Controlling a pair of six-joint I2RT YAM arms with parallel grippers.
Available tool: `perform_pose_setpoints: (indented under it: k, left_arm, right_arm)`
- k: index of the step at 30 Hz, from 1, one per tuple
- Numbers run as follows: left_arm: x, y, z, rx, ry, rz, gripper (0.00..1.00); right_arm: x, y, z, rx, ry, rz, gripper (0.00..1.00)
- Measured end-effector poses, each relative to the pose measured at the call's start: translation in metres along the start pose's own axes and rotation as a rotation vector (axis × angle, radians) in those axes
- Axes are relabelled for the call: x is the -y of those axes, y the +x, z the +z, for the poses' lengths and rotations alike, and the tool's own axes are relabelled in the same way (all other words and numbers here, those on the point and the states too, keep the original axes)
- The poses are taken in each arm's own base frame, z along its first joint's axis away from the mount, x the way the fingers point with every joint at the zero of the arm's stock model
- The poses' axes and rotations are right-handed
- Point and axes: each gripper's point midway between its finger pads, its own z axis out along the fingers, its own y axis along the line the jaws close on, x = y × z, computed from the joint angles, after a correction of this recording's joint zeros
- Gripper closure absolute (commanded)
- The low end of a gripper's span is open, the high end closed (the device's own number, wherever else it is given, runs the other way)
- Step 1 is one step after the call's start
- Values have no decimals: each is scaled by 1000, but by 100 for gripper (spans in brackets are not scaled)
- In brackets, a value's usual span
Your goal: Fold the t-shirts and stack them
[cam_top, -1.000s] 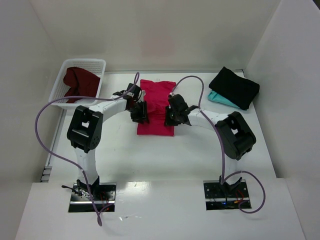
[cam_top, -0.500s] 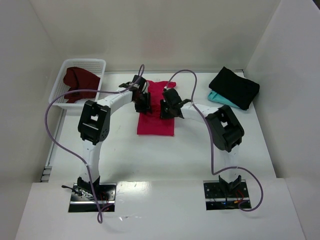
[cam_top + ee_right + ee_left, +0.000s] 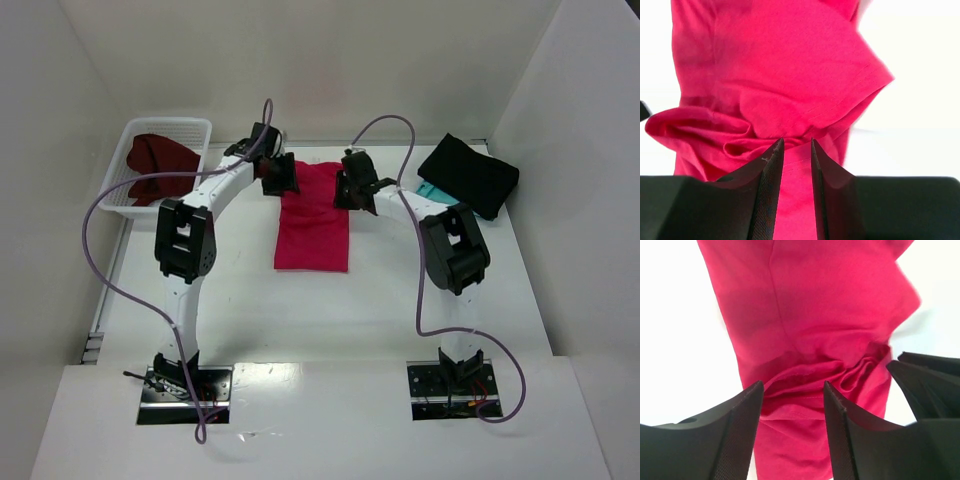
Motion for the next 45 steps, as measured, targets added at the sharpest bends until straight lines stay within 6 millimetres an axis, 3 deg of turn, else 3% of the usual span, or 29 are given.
perform_pose_setpoints:
  k: [5,6,9,13,15,17,19,23,26,28,34,45]
  left_arm:
    - [9,-11,-25,35,26,15,39]
    - [12,-13,-34,47,35,19,40]
    - [21,-7,-61,62,60,28,54]
    - [32,16,-78,50,97,52,56]
    - [33,35,-69,17,109,55,56]
    - [29,61,-55,-45,101,54,56]
    - [24,85,-39,-114,86,51,54]
    - [17,113,-7,-197,62,53,54]
    - [11,124,13,-233,43,47,49]
    - [13,119,18,-231,43,39,48]
    - [24,73,35,-125,45,41,43]
    - [20,33,59,-50,13,35,39]
  right_arm:
    - [5,-4,-2,14,11,-3,65]
    - [6,-2,-5,16,12,-2,69]
    - [6,0,-20,20,1,1,74]
    - [-1,-2,-42,35,-46,5,75]
    - [-3,-1,-47,37,-65,9,72]
    - [-5,3,-48,27,-80,19,58]
    - [-3,14,-46,4,-84,30,53]
    - [-1,29,-43,-34,-87,33,48]
    - [0,34,-41,-48,-88,38,40]
    - [0,35,-40,-53,-91,38,39]
    - [0,41,-29,-74,-94,40,34]
    - [3,46,-23,-84,-78,40,28]
